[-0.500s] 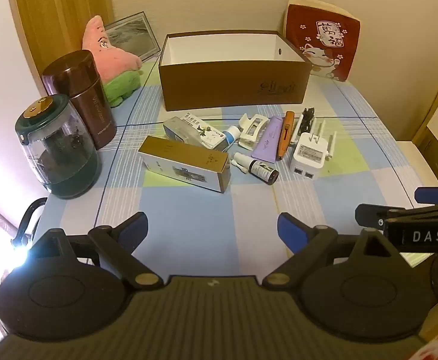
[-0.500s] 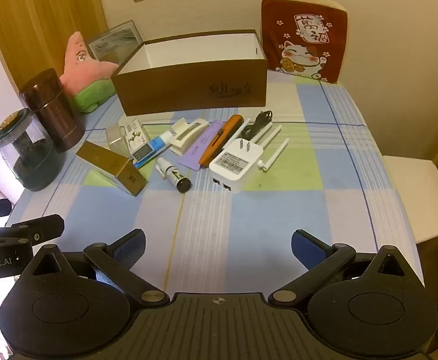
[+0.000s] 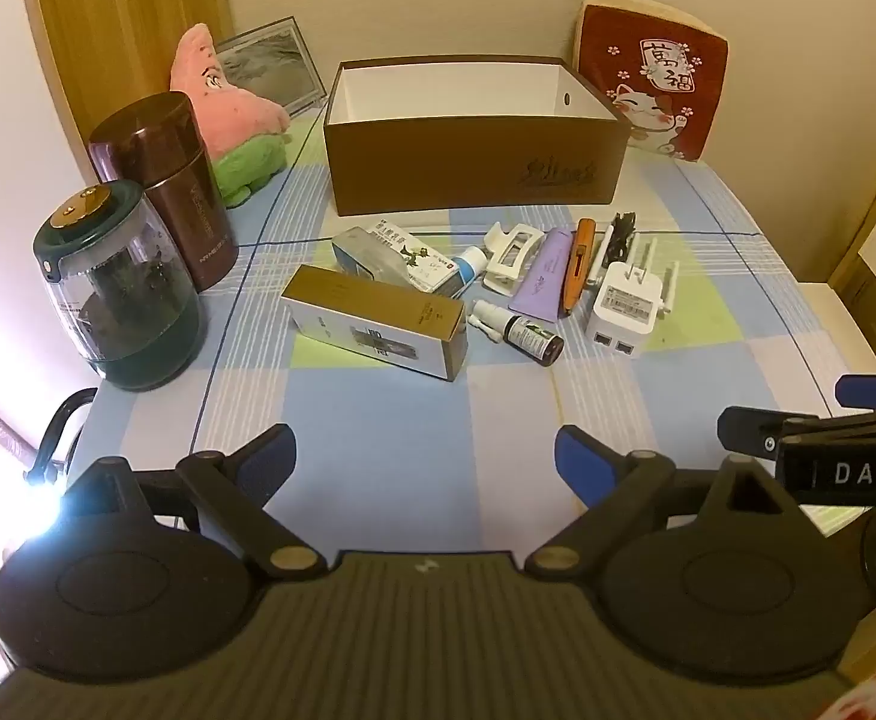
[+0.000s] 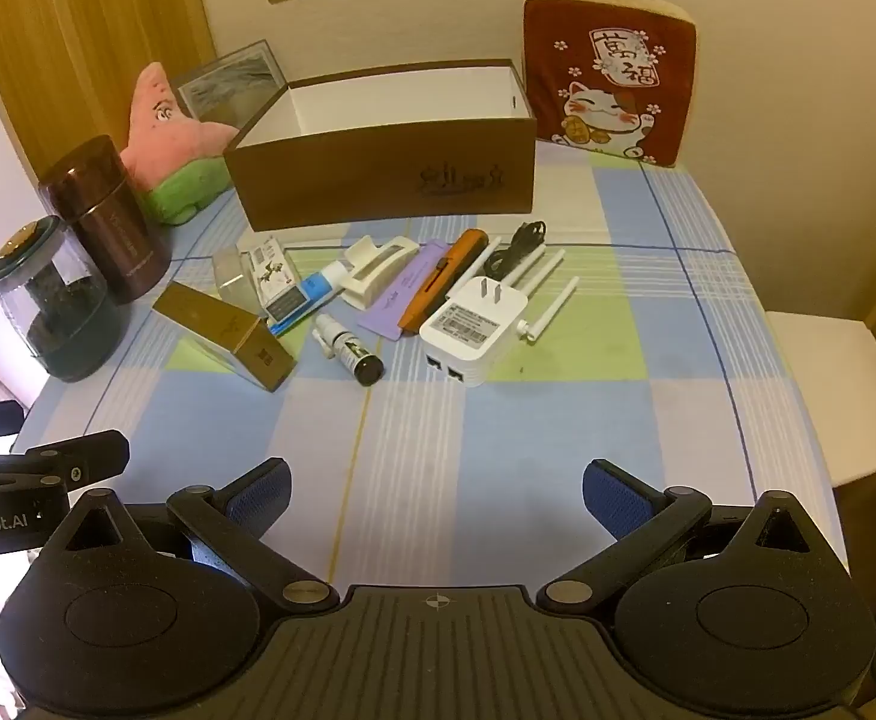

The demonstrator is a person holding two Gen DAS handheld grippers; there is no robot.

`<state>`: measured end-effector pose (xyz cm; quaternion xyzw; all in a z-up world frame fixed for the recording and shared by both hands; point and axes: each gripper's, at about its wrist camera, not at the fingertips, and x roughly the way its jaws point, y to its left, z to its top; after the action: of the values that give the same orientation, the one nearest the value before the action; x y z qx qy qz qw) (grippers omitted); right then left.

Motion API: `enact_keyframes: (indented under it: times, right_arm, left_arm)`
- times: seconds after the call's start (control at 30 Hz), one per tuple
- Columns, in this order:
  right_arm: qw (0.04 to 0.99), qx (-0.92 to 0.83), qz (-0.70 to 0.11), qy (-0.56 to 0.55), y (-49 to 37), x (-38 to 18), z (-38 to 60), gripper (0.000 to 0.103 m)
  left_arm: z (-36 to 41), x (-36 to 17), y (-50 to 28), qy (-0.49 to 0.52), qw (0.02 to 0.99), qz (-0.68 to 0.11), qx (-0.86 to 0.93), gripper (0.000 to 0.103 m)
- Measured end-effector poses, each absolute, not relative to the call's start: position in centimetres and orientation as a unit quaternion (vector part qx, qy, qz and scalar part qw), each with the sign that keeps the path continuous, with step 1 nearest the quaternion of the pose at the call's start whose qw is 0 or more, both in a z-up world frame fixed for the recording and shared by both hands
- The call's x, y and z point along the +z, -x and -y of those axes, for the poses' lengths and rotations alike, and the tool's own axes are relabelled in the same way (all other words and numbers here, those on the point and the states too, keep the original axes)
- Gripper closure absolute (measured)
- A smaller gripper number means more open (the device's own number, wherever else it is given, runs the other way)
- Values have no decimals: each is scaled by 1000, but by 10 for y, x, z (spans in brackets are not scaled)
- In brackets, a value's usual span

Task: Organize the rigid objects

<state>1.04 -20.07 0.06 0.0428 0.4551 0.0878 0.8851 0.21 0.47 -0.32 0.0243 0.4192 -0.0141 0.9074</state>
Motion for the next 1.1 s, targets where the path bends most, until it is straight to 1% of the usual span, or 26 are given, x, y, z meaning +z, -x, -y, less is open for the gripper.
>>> enact_keyframes:
  times: [1.1]
  right_arm:
    - [884, 85, -458, -41, -13, 0, 199, 2]
  left_arm:
    - [-6, -5, -6, -21, 904, -427, -10, 11]
